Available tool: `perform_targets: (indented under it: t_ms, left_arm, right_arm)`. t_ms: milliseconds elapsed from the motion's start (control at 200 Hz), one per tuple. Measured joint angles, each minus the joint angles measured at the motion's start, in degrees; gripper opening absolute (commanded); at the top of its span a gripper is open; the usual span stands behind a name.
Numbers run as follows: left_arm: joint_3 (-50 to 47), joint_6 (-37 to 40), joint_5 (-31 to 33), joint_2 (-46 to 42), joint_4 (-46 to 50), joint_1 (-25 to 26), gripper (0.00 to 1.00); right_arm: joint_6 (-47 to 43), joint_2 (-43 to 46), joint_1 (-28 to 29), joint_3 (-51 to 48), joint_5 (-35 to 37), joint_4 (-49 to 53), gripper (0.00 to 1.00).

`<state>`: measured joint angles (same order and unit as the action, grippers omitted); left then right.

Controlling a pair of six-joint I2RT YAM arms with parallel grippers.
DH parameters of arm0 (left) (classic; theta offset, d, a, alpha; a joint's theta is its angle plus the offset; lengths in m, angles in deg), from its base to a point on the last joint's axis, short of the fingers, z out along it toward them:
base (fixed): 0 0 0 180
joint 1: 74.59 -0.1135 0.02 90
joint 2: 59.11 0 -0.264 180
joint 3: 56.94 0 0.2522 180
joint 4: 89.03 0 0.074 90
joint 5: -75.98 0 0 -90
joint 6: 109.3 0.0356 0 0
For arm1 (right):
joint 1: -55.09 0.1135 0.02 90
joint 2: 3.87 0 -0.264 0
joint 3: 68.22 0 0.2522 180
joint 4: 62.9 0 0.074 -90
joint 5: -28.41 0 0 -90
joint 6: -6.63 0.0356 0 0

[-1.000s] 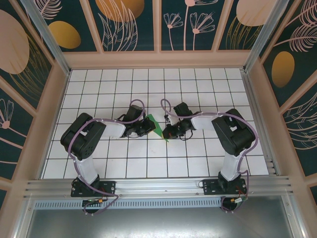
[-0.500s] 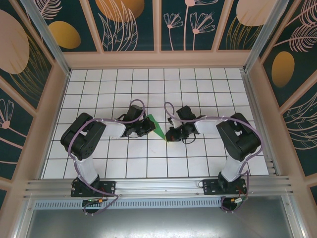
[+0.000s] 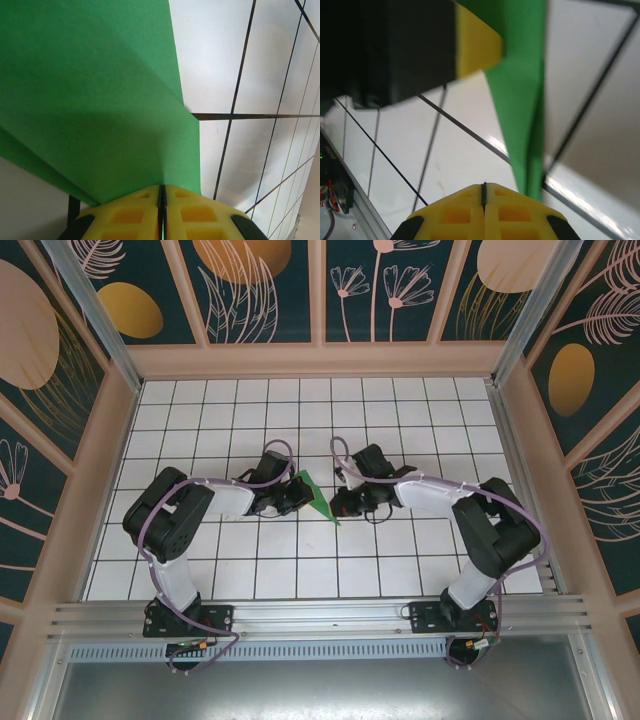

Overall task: Fold a paper plane with a square sheet of paper (pick it up from the middle)
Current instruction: Fold the wing for the fifth time at the center of the table.

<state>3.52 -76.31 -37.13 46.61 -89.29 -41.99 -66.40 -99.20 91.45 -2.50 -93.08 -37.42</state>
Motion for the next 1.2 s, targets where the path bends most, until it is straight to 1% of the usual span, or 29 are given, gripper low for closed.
perform_targets:
  t_ms: [160,370,460,555,686,791,896,1201]
  left_arm:
    - [0.2,0.1,0.0,0.0,0.5,0.0,0.13]
    - [0.5,1.2,-0.2,0.0,0.8,0.0,0.14]
    - [0.6,2.2,-0.3,-0.2,0.8,0.0,0.19]
    - [1.0,4.1,-0.2,-0.4,1.1,0.3,0.25]
    - [2.0,8.3,3.4,-1.3,2.3,0.3,0.30]
    - [2.2,10.7,6.8,-3.0,2.3,-0.1,0.30]
    - [3.3,12.0,8.9,-3.3,2.3,-0.3,0.30]
    - [3.7,12.0,9.1,-1.7,2.3,-0.4,0.30]
  right_arm:
    - [0.0,-6.1,0.9,4.2,-0.2,-2.9,0.02]
    - [0.1,-12.0,0.0,4.7,-0.6,-4.3,0.00]
    - [0.0,-12.2,-0.4,4.7,-1.4,-4.5,0.00]
    - [-0.1,-12.5,-0.7,4.7,-2.0,-4.7,0.00]
    - [-0.1,-12.9,-1.0,4.7,-2.9,-4.9,0.00]
    - [-0.2,-13.0,-1.1,4.6,-3.1,-5.0,0.00]
    - [-0.1,-13.1,-1.1,4.6,-3.3,-5.1,0.00]
    - [-0.1,-13.6,-1.5,4.7,-4.6,-5.3,0.00]
